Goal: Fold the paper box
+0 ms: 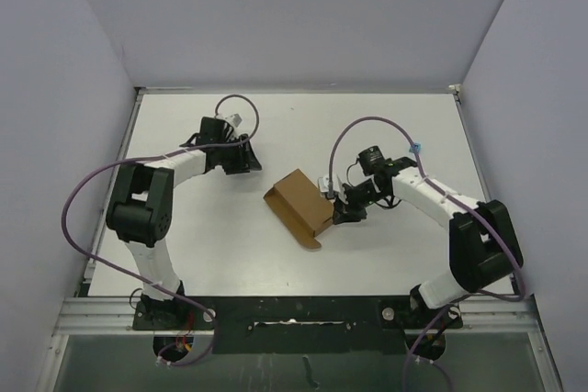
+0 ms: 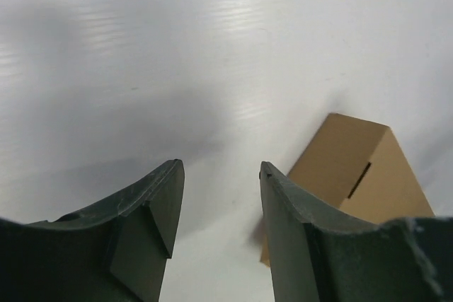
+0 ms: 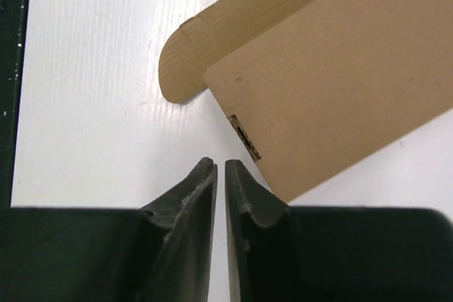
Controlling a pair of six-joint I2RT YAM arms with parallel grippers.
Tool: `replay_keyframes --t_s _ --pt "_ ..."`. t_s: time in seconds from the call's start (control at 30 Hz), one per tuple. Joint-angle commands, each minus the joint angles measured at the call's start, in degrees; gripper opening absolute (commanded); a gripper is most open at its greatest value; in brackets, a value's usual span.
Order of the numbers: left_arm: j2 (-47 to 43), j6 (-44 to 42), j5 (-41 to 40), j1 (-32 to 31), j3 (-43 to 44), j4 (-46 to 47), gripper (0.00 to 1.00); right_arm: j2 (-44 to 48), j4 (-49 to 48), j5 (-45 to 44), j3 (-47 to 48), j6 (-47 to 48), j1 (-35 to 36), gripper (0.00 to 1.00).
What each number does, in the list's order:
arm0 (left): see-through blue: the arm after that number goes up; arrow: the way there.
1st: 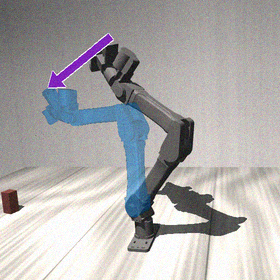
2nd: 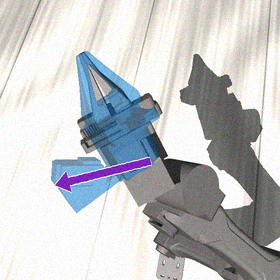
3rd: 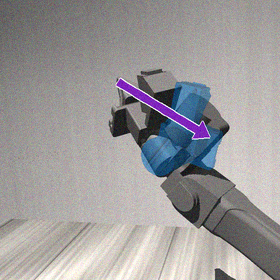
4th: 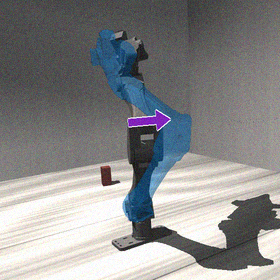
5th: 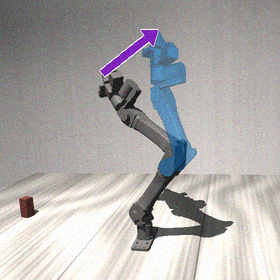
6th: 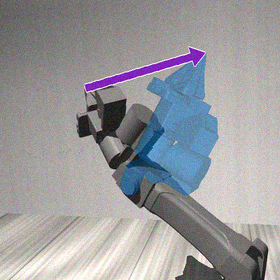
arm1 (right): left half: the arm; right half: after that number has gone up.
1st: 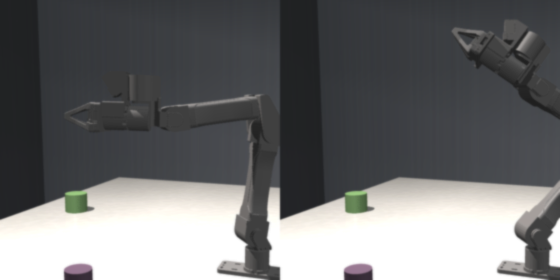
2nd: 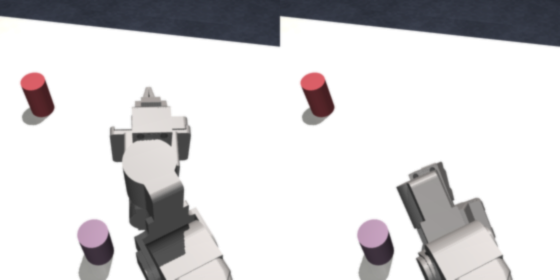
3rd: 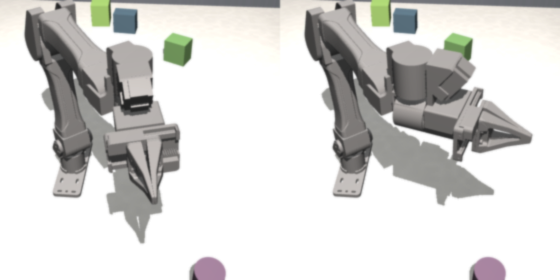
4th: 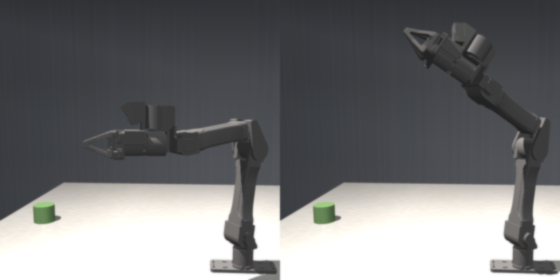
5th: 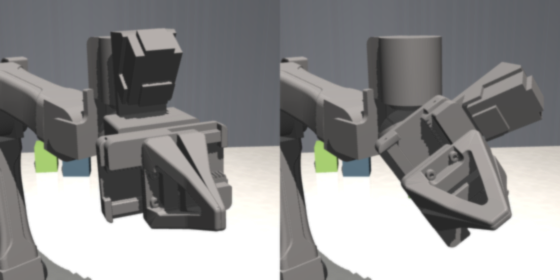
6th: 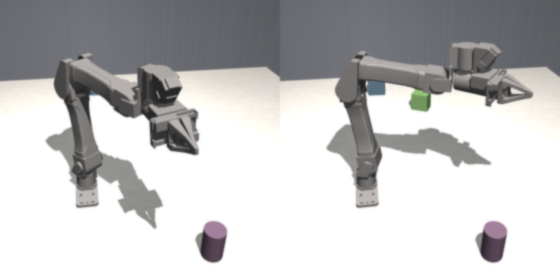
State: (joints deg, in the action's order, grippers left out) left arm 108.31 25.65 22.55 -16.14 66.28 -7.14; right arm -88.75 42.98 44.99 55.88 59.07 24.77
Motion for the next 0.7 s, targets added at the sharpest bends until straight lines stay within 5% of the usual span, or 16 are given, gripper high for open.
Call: replay_keyframes --t_s 0.0,0.13,0.27,0.3,0.43,0.67 --pt "-10.8 -3.2 -1.3 3.1 -2.5 -0.5 0.46 5.5 3.8 7.3 -0.4 5.9 -2.4 0.17" --pt "-24.8 -5.2 -1.4 0.3 -14.4 9.1 0.44 9.8 2.1 10.8 -1.1 10.8 -2.8 0.38" --pt "-43.8 -14.8 -5.3 -11.9 -33.9 27.3 0.44 13.3 1.3 14.0 -4.5 32.1 -2.4 0.86" --pt "-48.2 -18.1 -4.3 -14.5 -38.9 33.1 0.44 12.5 1.4 14.7 -4.1 35.8 -2.3 0.90" --pt "-61.3 -27.8 -4.3 -24.4 -56.2 50.4 0.55 8.2 1.0 14.2 -1.0 36.8 -1.6 0.87" --pt "-62.0 -37.3 -10.8 -39.7 -57.0 44.9 0.54 7.8 -7.1 10.4 -7.5 34.2 -3.2 0.81"
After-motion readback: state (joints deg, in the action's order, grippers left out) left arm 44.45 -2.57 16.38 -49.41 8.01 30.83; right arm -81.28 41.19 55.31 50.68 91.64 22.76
